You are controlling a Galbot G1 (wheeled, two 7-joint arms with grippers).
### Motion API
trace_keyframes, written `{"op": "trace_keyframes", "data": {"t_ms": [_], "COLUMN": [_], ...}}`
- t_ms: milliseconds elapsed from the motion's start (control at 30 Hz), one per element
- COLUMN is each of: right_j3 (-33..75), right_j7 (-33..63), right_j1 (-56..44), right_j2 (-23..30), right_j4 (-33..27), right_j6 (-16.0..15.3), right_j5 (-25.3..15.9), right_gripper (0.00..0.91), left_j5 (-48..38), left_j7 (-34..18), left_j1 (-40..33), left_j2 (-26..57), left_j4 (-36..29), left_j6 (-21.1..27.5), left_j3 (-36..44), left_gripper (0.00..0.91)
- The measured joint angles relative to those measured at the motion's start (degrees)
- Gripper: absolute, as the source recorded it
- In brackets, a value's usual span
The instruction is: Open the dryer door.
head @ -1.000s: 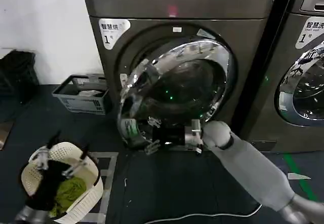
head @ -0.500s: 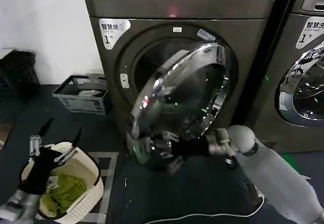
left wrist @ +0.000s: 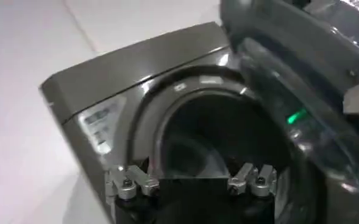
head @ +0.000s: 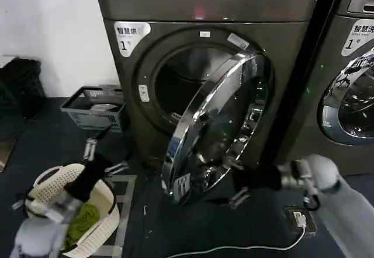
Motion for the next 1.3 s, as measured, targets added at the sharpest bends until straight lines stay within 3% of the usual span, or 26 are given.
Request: {"op": "trace_keyframes", "data": {"t_ms": [400, 767, 967, 1067, 1300], "right_j3": [25.11, 57.27, 73.23, 79.54, 90.2], "right_j7": [-0.53, -1.2, 4.19, 10.1, 29.46], "right_j1": [-18.44, -44.77, -59.25, -64.61, -73.05], "right_j2": [-1.95, 0.72, 5.72, 9.19, 18.03], "right_j4": [4.01, 10.56, 13.31, 13.31, 12.88], "right_j6": [0.55, 3.86, 9.52, 13.91, 22.12], "right_j5": [2.49, 4.23, 5.74, 5.27, -2.26], "right_gripper": [0.907, 0.907, 0.907, 0.907, 0.907], "left_j5": [2.78, 4.73, 4.55, 4.12, 2.85], "left_j7": [1.95, 2.94, 3.21, 3.15, 2.96], "left_j1": [-11.5, -20.72, -25.19, -27.49, -33.81], "left_j2": [4.78, 4.54, 3.71, 3.1, 1.61], "left_j4": [4.06, 7.05, 9.85, 12.0, 17.36], "left_j6": [0.92, 0.37, -1.71, -2.54, -3.37], "left_j3": [13.47, 27.1, 34.23, 37.29, 43.9], "left_gripper": [0.907, 0.907, 0.907, 0.907, 0.907]}}
